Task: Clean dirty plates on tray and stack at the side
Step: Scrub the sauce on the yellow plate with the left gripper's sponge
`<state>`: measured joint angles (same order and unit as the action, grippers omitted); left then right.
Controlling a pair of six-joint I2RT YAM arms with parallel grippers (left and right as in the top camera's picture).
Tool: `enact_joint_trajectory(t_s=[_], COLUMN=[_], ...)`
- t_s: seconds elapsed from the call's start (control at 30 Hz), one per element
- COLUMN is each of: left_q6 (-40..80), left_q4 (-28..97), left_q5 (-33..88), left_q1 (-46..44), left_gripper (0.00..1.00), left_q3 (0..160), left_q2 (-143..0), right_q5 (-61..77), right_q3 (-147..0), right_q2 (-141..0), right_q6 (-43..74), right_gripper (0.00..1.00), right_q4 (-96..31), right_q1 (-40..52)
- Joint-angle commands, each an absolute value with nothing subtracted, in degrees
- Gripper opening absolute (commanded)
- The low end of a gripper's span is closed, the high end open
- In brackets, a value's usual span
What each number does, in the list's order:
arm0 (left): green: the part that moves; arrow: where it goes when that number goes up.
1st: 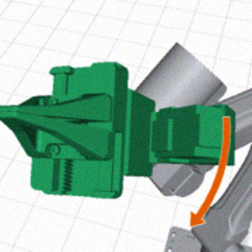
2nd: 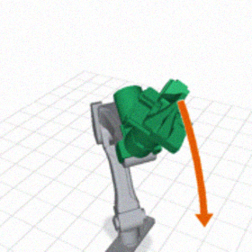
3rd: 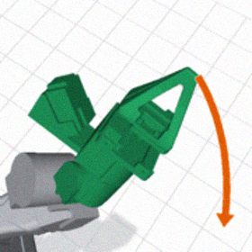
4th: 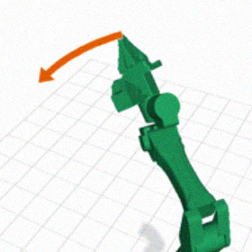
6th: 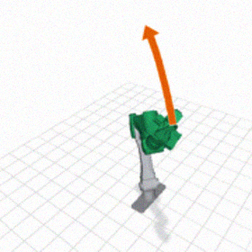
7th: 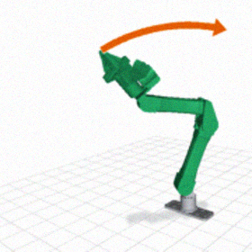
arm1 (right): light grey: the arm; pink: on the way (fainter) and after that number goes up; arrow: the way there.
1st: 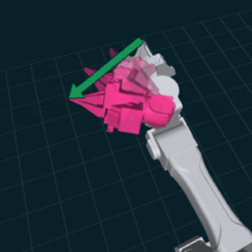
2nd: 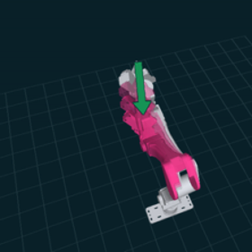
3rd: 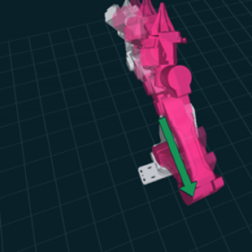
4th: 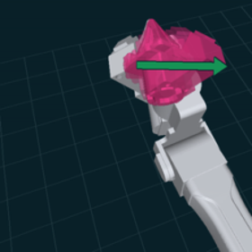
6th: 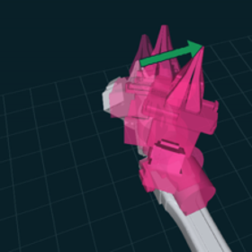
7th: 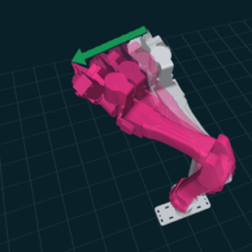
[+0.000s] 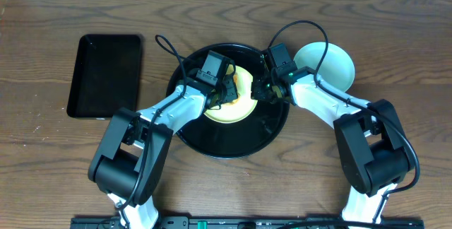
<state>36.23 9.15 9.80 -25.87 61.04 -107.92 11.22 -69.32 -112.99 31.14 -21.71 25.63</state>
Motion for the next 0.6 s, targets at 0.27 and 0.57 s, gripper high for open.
enact_joint_trajectory(t_s=[0.27,0.57], left_q6=[35.6,35.7], left_q4=[14.1,14.5], left_q5=[-5.3,-5.3], left_q1=[-24.0,-21.1], left_gripper=[0.08,0.08], left_q3=[62.0,62.0], left_q2=[-110.1,-109.9], right_q5=[9.2,9.2], right_q3=[-69.7,-69.8], right_q2=[-113.6,-113.6], right_q6=[30.8,30.8], right_gripper=[0.01,0.01], right_q4=[-22.5,-22.8], right_q1=[25.5,25.5])
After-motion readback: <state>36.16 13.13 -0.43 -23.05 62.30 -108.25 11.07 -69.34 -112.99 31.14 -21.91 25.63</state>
